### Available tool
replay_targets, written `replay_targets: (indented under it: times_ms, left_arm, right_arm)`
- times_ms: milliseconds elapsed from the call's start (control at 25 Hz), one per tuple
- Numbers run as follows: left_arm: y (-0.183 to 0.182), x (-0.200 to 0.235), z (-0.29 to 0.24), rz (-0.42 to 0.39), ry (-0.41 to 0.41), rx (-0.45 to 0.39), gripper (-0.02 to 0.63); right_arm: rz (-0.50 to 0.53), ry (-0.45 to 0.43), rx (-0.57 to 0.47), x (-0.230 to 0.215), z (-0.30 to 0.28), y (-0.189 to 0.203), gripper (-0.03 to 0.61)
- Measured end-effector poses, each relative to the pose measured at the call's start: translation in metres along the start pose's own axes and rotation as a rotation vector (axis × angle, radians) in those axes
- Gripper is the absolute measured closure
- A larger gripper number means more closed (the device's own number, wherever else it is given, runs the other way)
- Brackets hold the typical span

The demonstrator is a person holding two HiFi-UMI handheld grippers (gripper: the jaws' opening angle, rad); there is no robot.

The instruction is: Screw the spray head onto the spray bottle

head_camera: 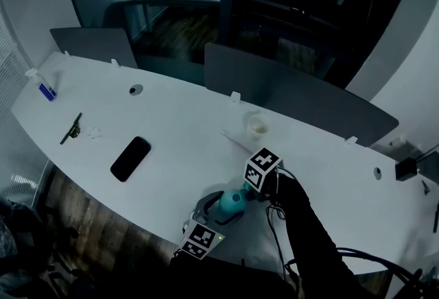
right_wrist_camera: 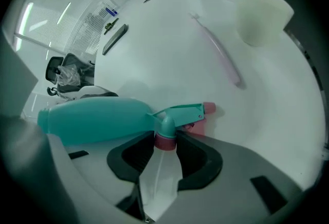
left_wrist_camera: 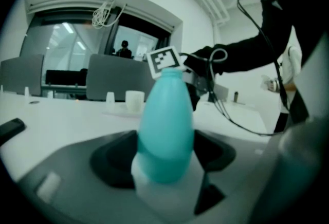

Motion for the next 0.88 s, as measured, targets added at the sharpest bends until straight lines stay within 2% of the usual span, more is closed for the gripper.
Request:
replay_targets:
  times_ms: [80, 160, 320, 440, 600, 680, 760, 880]
  left_arm:
    - [0.001, 0.000, 0.001, 0.000, 0.000, 0.001, 0.268]
    - [0.000, 0.000, 0.002, 0.000, 0.002, 0.002, 0.268]
    - [0.000, -0.001, 0.000, -0.003, 0.006, 0.002, 0.268]
    - [0.000, 0.001, 0.001, -0.003, 0.003, 0.003, 0.268]
    - [0.000, -0.001, 0.001, -0.012, 0.001, 0.007, 0.270]
    - [-0.001, -0.001, -0.001, -0.016, 0.000, 0.007, 0.268]
    - [-0.001, -0.002, -0.002, -0.016, -0.002, 0.007, 0.269]
    - [-0.002, -0.003, -0.004, -0.017, -0.001, 0.005, 0.269]
  right_arm:
    - [0.033, 0.061, -0.021, 0.004, -0.004, 0.004, 0.446]
    - [0.088, 0.085, -0.102, 0.005, -0.003, 0.011, 0.446]
    - [0.067, 0.008, -0.375, -0.010, 0.014, 0.038, 0.447]
    - [0.111, -0.047, -0.656, -0.003, 0.051, 0.054, 0.448]
    - [0.362, -0.051, -1.101, 0.043, 0.119, 0.074, 0.448]
    - [0.502, -0.037, -1.281, 0.074, 0.147, 0.083, 0.448]
    - [0.625, -0.037, -1.402, 0.103, 0.165, 0.090, 0.448]
    - [0.742, -0.072, -1.472, 0.130, 0.175, 0.097, 0.448]
Point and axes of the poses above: the fingertips, and each gripper's own axes: z backward along the fingers, x to its left, y out of its underside, the point moved 9 cm from there along z, backward along the fingers, and after that the axes turned 12 degrees about -y, right-handed, at the moved point
